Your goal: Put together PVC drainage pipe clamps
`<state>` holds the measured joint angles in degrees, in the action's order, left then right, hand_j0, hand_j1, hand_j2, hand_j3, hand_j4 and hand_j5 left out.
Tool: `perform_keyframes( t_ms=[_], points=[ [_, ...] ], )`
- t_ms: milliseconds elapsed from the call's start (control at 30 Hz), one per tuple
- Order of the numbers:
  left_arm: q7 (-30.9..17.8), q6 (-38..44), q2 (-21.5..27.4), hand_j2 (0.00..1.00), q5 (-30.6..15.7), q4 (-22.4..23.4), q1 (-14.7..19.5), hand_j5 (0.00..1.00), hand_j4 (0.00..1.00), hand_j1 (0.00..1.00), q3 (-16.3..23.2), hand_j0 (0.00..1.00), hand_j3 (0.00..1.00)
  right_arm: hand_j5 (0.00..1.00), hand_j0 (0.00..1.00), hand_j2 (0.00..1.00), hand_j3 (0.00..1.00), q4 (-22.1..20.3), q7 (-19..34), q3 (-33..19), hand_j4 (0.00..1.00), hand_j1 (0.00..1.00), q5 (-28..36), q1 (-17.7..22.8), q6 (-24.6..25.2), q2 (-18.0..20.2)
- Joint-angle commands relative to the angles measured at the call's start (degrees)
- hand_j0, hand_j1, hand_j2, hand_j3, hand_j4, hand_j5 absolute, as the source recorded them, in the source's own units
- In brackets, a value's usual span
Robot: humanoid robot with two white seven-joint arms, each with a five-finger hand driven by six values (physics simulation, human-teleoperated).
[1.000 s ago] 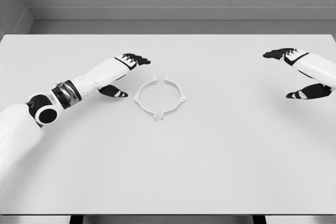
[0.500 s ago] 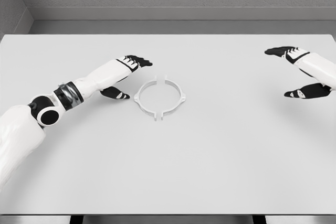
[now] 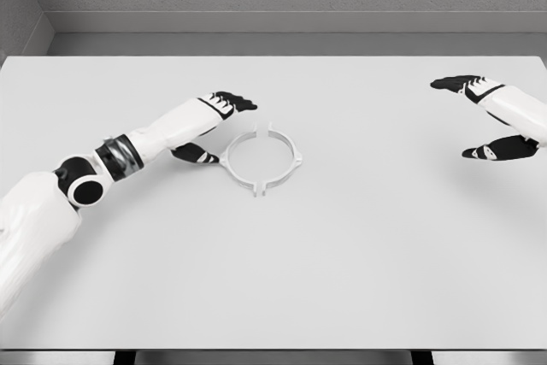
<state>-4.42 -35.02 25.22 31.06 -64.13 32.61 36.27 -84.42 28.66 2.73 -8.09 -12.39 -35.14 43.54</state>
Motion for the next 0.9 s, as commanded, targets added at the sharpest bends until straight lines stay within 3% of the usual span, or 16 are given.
perform_keyframes(
  t_ms=[0,700,867],
  points=[
    [0.0,0.0,0.0,1.0,-0.4,0.0,0.0,1.0,1.0,1.0,0.1,1.0,1.0,1.0,1.0,1.0,1.0,0.0,0.0,0.0,1.0,1.0,0.4,0.0,0.1,0.1],
    [0.0,0.0,-2.2,1.0,0.1,0.0,-0.1,1.0,1.0,1.0,0.0,1.0,1.0,1.0,1.0,1.0,1.0,-0.1,0.0,0.0,1.0,1.0,0.4,-0.1,0.1,-0.3],
    [0.0,0.0,1.8,1.0,-0.2,0.8,1.1,1.0,1.0,1.0,-2.1,1.0,1.0,1.0,1.0,1.0,1.0,-0.2,-0.1,0.0,1.0,1.0,0.5,-0.1,0.1,-0.3]
  ],
)
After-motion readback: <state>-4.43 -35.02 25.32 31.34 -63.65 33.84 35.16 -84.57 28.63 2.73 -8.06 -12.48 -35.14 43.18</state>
